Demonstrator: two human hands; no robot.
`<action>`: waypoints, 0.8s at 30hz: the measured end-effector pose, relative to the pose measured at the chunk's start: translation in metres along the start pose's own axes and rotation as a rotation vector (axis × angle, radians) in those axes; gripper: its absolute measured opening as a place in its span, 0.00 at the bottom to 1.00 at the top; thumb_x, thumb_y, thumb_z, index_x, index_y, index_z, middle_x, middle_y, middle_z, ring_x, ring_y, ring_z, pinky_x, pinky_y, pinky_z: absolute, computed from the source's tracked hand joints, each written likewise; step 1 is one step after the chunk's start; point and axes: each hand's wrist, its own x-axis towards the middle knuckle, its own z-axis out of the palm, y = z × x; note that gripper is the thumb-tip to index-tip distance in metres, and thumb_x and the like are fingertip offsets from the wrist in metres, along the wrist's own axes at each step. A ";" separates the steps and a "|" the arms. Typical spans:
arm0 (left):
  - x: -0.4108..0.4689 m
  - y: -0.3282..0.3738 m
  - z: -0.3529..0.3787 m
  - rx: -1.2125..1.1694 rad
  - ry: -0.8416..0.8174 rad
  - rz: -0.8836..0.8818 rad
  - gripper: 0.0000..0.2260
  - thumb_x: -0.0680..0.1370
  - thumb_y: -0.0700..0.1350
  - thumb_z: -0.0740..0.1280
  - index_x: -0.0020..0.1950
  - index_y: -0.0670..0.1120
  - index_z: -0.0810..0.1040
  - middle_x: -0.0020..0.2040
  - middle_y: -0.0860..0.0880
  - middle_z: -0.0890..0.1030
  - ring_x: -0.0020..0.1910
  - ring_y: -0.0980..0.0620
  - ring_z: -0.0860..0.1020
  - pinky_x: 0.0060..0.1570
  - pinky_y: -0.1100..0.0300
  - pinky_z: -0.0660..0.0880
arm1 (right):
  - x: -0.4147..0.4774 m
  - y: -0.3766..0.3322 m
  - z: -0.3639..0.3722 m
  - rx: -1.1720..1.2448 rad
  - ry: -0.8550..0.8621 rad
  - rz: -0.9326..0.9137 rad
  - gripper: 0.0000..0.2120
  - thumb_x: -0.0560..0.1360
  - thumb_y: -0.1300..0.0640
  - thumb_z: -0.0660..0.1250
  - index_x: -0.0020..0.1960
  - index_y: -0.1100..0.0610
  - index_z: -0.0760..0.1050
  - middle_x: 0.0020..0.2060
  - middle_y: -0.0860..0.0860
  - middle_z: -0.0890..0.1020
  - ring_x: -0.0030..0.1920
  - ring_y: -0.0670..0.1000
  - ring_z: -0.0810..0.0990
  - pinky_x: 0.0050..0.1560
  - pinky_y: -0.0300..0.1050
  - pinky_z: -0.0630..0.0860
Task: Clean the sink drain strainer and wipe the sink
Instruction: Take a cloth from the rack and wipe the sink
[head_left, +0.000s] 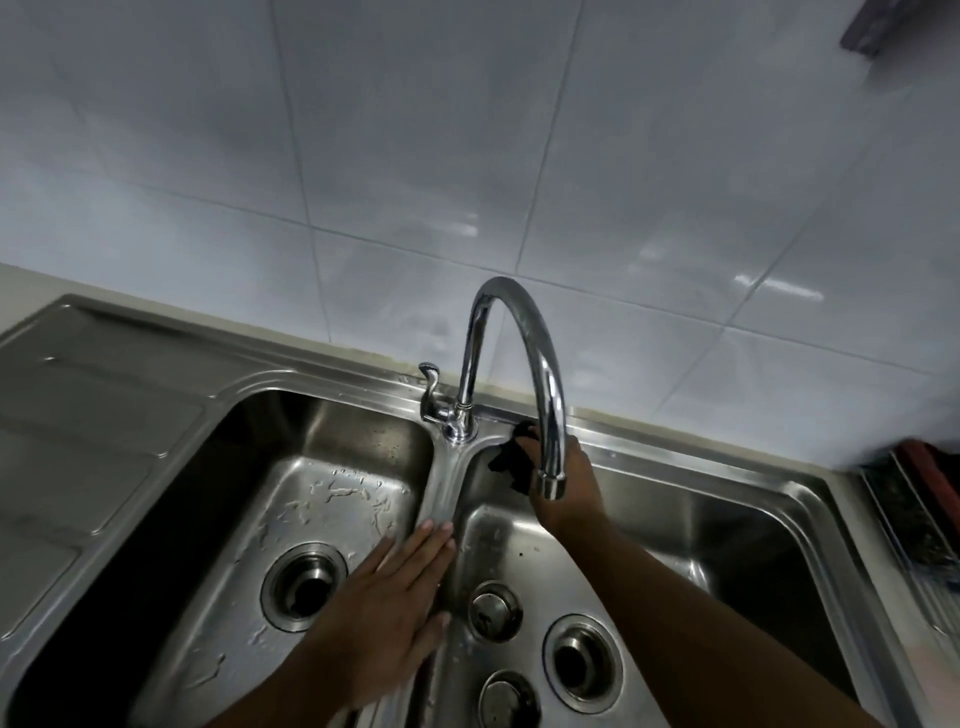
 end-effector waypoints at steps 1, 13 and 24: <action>0.003 -0.001 0.001 0.000 -0.007 -0.015 0.29 0.82 0.61 0.56 0.79 0.48 0.62 0.80 0.51 0.60 0.79 0.52 0.58 0.72 0.53 0.53 | 0.000 0.006 -0.005 -0.076 -0.002 0.004 0.19 0.78 0.56 0.68 0.68 0.51 0.75 0.69 0.50 0.74 0.67 0.57 0.71 0.67 0.51 0.69; 0.017 -0.004 0.003 0.016 -0.057 -0.024 0.30 0.82 0.60 0.46 0.76 0.44 0.68 0.79 0.49 0.64 0.77 0.50 0.63 0.73 0.54 0.53 | -0.054 0.142 -0.073 -0.277 -0.066 0.339 0.28 0.73 0.50 0.75 0.71 0.49 0.72 0.68 0.48 0.74 0.59 0.56 0.75 0.61 0.49 0.73; 0.063 -0.004 -0.008 0.038 -0.066 -0.022 0.32 0.82 0.62 0.44 0.80 0.46 0.59 0.80 0.48 0.59 0.79 0.50 0.57 0.78 0.54 0.46 | -0.068 0.187 -0.096 -0.373 0.027 0.451 0.17 0.73 0.60 0.67 0.59 0.48 0.81 0.54 0.53 0.81 0.50 0.57 0.81 0.47 0.47 0.75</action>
